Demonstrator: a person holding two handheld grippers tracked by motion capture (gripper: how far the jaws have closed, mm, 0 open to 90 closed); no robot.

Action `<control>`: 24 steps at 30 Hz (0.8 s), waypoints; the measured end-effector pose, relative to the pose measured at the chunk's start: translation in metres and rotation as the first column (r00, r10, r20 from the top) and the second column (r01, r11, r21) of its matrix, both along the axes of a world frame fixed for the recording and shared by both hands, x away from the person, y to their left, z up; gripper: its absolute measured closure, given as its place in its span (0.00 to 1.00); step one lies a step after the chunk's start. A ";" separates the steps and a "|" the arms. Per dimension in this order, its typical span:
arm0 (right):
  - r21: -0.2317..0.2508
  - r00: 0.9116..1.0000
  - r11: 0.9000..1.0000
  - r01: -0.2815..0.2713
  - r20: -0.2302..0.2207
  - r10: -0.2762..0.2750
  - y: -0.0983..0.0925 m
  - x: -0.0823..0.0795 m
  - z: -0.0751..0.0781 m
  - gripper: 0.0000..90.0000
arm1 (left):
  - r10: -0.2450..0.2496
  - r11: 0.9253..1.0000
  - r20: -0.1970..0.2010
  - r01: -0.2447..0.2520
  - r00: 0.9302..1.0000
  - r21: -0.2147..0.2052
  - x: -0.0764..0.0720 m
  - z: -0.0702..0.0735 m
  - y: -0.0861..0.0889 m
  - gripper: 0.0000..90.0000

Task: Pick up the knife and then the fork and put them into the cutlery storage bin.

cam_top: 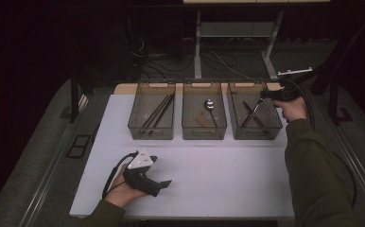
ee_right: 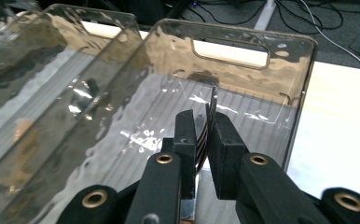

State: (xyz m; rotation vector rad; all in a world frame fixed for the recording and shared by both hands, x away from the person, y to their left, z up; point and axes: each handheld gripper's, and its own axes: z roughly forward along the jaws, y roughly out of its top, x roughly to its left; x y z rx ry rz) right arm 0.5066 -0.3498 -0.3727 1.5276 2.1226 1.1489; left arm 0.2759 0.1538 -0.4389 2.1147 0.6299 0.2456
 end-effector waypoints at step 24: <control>-0.092 0.999 0.995 0.037 -0.003 -0.038 0.010 0.011 -0.016 0.56 | -0.016 1.000 -0.002 0.016 1.000 0.008 0.000 -0.001 -0.002 0.00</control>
